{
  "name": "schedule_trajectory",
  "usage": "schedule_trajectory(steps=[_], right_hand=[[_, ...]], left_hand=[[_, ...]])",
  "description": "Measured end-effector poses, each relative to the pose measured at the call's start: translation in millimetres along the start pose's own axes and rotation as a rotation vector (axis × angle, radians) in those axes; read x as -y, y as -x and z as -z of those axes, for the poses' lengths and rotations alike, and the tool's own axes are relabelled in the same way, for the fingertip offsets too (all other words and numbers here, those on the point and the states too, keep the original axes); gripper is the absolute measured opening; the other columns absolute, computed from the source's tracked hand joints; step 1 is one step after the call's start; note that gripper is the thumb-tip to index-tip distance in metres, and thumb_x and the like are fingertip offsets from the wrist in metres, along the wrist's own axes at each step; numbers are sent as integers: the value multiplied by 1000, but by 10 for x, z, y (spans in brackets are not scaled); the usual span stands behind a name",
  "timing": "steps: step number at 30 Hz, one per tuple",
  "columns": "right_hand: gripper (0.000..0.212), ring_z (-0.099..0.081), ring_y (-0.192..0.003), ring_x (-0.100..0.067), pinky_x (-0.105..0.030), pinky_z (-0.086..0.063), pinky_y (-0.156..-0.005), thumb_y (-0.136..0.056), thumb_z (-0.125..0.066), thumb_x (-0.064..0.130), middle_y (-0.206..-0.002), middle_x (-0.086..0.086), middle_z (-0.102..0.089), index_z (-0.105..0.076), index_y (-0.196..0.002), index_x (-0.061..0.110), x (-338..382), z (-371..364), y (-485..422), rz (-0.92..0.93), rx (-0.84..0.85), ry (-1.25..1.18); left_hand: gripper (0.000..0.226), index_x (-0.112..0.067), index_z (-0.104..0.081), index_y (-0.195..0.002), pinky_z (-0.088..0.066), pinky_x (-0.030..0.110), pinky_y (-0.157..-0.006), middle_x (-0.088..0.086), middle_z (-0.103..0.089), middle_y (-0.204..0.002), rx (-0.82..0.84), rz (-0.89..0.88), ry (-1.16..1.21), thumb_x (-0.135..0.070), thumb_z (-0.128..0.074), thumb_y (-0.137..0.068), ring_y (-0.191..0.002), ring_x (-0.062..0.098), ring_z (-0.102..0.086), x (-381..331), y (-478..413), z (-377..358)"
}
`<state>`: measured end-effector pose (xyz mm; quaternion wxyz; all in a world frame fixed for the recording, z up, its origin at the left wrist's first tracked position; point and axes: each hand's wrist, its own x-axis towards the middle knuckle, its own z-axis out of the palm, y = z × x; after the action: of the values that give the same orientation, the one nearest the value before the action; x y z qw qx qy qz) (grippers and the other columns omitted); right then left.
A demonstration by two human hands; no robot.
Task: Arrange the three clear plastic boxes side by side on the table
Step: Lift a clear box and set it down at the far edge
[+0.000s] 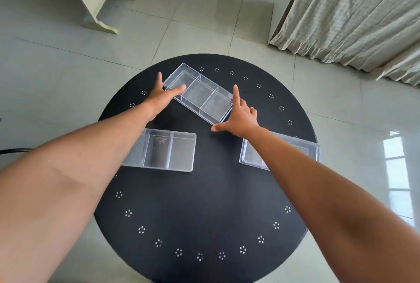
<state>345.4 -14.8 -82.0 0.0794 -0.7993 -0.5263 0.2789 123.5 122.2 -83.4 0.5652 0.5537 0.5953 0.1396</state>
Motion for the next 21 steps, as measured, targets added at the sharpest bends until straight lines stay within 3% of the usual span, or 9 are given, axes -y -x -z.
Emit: schedule_trajectory(steps=[3,6,9,11,15,17,21], right_hand=[[147,-37,-140,-22,-49,-17,-119,-54,-83,61,-149,-7,-39,23,-152,29,8,-41,-59,20,10,-4],[140,-45,-133,-27,-46,-26,-113,-60,-83,53,-150,-6,-37,20,-153,32,-5,-63,-109,36,15,-34],[131,-47,-128,-26,-36,-38,-106,-65,-84,37,-153,-1,-31,13,-153,39,-38,-10,-143,53,50,-284],[122,-45,-119,-16,-28,-37,-101,-67,-84,29,-144,1,-34,1,-154,39,-56,90,-167,48,47,-503],[83,-59,-90,-8,-19,-51,-85,-70,-82,30,-117,-4,-51,-39,-140,38,-88,414,-192,-4,85,-805],[64,-62,-81,-10,-26,-53,-77,-64,-80,38,-107,1,-60,-54,-123,37,-125,575,-175,-54,121,-934],[60,-59,-80,-24,-34,-55,-71,-56,-74,46,-95,-8,-58,-61,-111,25,-279,799,-109,-155,166,-1158]], left_hand=[[123,-35,5,-153,-16,44,-120,2,-15,-164,0,0,42,-76,-66,-60,-149,18,-19,-3,-27,-47],[119,-33,-1,-154,-19,41,-117,1,-22,-162,-27,-4,63,-76,-63,-61,-148,18,-23,-2,-9,-60],[108,-31,-6,-155,-22,39,-114,3,-39,-154,-50,-42,153,-65,-64,-70,-142,18,-33,-31,15,-57],[100,-30,-11,-155,-24,44,-116,3,-50,-143,-57,-78,214,-55,-65,-75,-137,17,-41,-92,26,-42],[85,-30,-26,-151,-35,43,-110,7,-55,-132,-43,-137,267,-43,-63,-76,-128,20,-50,-289,126,-33],[76,-30,-31,-149,-41,42,-105,9,-56,-127,-33,-163,305,-35,-57,-78,-121,21,-53,-388,178,-47],[73,-27,-32,-149,-49,34,-89,4,-56,-106,4,-227,242,-11,-54,-82,-94,14,-56,-544,200,-115]])
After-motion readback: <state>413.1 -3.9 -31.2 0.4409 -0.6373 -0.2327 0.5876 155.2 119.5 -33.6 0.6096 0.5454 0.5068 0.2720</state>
